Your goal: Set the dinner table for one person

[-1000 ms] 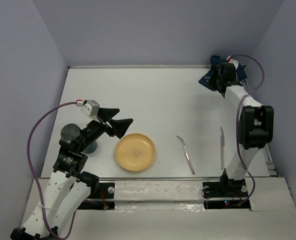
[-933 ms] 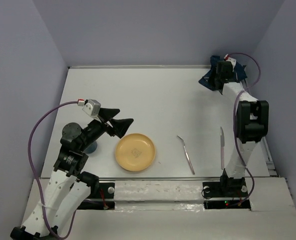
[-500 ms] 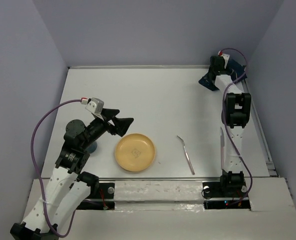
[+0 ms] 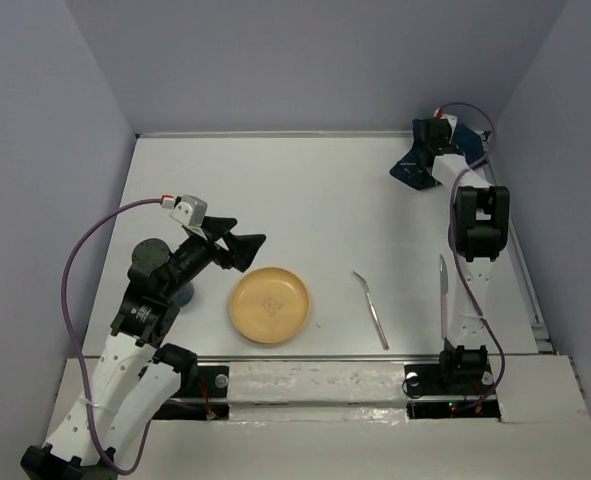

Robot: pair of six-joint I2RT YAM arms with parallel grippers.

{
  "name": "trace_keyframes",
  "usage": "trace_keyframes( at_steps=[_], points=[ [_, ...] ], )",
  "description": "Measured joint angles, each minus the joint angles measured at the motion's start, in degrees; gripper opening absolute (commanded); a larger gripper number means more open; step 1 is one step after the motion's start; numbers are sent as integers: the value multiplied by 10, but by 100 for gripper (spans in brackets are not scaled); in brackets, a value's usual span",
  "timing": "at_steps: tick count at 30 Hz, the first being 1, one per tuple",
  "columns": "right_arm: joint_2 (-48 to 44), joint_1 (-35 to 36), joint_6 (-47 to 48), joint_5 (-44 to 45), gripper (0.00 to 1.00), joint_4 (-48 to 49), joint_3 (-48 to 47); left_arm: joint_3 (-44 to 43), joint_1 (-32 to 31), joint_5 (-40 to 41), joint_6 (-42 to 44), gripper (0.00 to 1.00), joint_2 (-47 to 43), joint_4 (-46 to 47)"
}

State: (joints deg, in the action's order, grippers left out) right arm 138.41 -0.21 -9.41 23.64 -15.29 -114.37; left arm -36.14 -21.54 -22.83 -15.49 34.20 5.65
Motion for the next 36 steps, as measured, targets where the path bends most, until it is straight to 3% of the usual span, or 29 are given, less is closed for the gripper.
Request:
trace_keyframes(
  at_steps=[5,8,15,17,18,20,26,32,35,36],
  points=[
    [-176,27,-21,-134,0,21,116,0,7,15,-1,99,-3,0],
    [-270,49,-53,-219,0,43,122,0,11,30,-5,99,-6,-1],
    [-465,82,-146,-417,0,190,182,-4,23,82,-26,99,-8,-14],
    [-497,80,-169,-444,32,235,246,-5,26,99,-32,99,-10,-19],
    [-502,80,-181,-453,65,244,277,-6,26,105,-35,99,-10,-23],
    [-488,80,-195,-448,88,247,316,-9,27,113,-49,99,-8,-28],
    [-368,77,-196,-395,87,171,395,-21,27,124,-81,99,26,-28],
    [-403,86,-190,-374,72,136,450,-21,27,145,-108,93,82,-22],
    [-439,101,-184,-370,63,145,469,-14,27,164,-134,79,120,-5],
    [-449,113,-180,-368,54,153,475,-2,25,173,-146,74,134,12]
  ],
)
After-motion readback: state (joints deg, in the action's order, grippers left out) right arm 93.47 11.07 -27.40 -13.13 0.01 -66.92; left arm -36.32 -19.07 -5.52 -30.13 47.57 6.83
